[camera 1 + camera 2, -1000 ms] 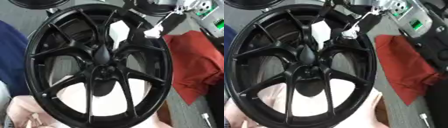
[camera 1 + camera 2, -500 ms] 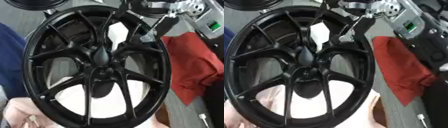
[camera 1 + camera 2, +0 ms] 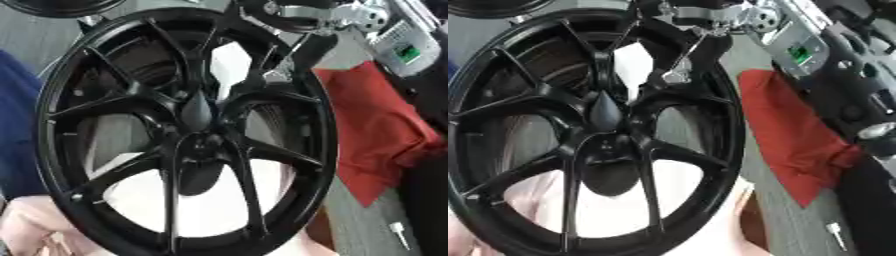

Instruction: Pull the pin out of the wheel hub.

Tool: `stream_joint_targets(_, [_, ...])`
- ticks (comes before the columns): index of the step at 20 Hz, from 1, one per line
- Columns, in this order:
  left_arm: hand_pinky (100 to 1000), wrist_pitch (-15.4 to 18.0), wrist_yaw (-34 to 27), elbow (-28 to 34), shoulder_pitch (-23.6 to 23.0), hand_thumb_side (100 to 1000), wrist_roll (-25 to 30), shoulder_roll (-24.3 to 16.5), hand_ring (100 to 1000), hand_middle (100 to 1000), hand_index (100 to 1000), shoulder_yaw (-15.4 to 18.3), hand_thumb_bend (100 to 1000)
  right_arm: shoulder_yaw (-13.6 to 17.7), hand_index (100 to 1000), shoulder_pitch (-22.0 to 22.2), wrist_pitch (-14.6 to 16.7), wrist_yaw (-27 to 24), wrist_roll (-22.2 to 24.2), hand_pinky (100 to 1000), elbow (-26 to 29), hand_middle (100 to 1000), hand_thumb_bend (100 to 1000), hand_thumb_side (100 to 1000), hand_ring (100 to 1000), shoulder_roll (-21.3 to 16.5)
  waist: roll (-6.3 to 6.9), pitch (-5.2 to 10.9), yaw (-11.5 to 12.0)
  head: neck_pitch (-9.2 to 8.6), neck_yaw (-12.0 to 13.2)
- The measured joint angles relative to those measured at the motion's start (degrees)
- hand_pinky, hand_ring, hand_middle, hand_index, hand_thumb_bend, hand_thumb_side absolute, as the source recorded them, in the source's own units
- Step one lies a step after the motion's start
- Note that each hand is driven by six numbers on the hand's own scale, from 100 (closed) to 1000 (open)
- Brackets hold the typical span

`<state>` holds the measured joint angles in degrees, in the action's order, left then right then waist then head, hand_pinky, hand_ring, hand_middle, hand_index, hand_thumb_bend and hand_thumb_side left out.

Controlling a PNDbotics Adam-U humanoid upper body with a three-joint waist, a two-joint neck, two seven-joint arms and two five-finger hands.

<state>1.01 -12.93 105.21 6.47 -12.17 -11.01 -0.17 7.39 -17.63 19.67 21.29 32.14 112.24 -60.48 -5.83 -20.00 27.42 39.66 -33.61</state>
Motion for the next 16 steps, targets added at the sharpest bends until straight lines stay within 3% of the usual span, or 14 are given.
stream_joint_targets(16, [680,-0.1,-0.2,-0.4,0.0,550,0.5,0.0,573,519,733,-0.3,345,0.3,863,0.5,0.3,-0.6,2.4,789,-1.2,740,322,524,815,-0.1,-0.96,-0.93,0.3,-0.97,-1.4])
